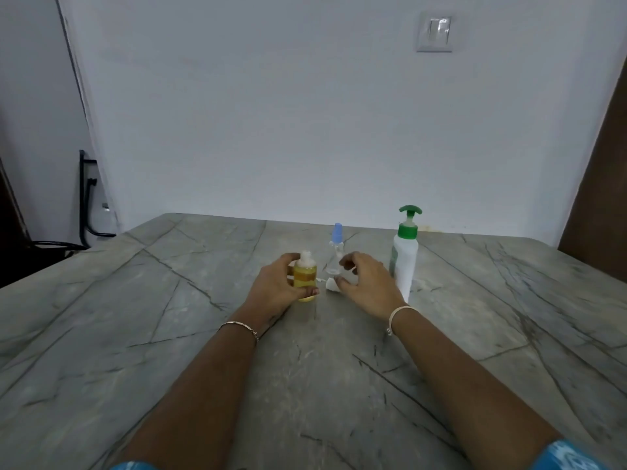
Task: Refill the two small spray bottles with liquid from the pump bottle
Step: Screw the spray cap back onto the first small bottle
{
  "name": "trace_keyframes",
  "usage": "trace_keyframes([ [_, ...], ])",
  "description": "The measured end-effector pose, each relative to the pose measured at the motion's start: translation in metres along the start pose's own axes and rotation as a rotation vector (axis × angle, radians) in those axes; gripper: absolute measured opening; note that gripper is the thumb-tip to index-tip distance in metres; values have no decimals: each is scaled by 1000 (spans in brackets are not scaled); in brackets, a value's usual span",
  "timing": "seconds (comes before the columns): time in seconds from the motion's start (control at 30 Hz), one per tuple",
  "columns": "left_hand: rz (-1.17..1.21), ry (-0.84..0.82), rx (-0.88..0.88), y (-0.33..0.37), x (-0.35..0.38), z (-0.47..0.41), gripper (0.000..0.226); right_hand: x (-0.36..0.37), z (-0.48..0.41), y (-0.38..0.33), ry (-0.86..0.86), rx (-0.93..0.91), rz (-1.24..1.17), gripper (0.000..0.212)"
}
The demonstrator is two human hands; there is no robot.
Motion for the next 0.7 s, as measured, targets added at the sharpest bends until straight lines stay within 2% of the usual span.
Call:
trace_keyframes([
  [0.1,-43,-21,-24,0,-1,-3,72,8,-6,2,-167,52,60,46],
  [0.27,-66,-37,-33,-1,-2,-6,68,19,-13,5,-171,91,81,33],
  [0.37,-61,-42,-33,-1,-3,-5,67,20,-14,7,-86,105,17,25],
  [0.57,-36,-75,-61,-1,-3,-6,71,-6,-18,-3,216,162,-275,21],
  [0.7,28,-118,-100,-1,-4,-4,73,-28,-24,-9,282,180,-447,15],
])
Point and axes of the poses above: each hand's wrist, its own z-axis away from the middle knuckle, its own x-axis out of the palm, y = z × x, the point moved 1 cm from there along -z, towards the middle knuckle, and after that the axes turned 3 degrees about -x, right-handed, at the moved point
